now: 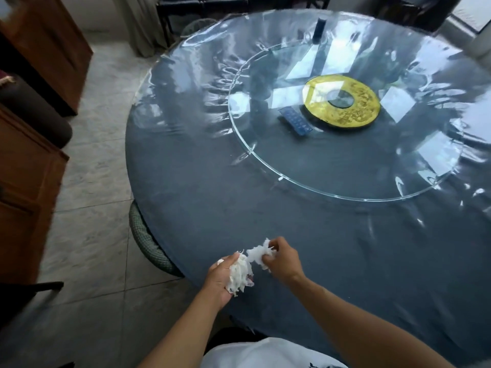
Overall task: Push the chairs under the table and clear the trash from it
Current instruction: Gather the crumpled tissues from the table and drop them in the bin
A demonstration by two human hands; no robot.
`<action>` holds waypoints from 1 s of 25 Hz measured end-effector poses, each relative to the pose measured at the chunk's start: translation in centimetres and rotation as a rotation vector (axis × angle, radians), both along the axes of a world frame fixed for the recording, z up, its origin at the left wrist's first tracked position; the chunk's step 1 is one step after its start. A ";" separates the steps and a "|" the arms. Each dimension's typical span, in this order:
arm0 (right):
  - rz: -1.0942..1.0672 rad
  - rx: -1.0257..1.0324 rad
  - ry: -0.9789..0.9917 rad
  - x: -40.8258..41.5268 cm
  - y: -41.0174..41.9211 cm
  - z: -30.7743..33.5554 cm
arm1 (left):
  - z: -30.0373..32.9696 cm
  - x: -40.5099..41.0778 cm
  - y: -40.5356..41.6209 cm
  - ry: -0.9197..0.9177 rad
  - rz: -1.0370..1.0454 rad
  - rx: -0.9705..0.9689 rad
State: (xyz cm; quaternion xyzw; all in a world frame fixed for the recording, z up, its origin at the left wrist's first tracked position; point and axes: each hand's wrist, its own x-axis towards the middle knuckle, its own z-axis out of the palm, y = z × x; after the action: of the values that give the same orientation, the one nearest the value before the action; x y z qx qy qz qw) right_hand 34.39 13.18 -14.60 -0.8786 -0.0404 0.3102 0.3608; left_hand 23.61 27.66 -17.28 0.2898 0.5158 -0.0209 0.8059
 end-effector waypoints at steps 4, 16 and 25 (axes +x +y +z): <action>0.073 0.113 0.049 -2.4 0.4 0.8 | 1.5 0.9 -2.0 -0.110 -0.067 -0.061; -0.152 0.324 0.114 -1.3 -5.7 3.1 | 4.7 3.4 -5.8 -0.022 -0.122 0.272; 0.221 -0.332 -0.268 -2.0 -13.6 0.3 | 4.4 4.6 -7.4 0.055 -0.498 0.542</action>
State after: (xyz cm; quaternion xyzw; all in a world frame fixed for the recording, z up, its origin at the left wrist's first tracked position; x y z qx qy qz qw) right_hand 32.37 -0.42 -14.26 -0.9495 -0.1323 0.2308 0.1666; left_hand 28.21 20.28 -12.86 0.6088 0.4377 -0.0869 0.6560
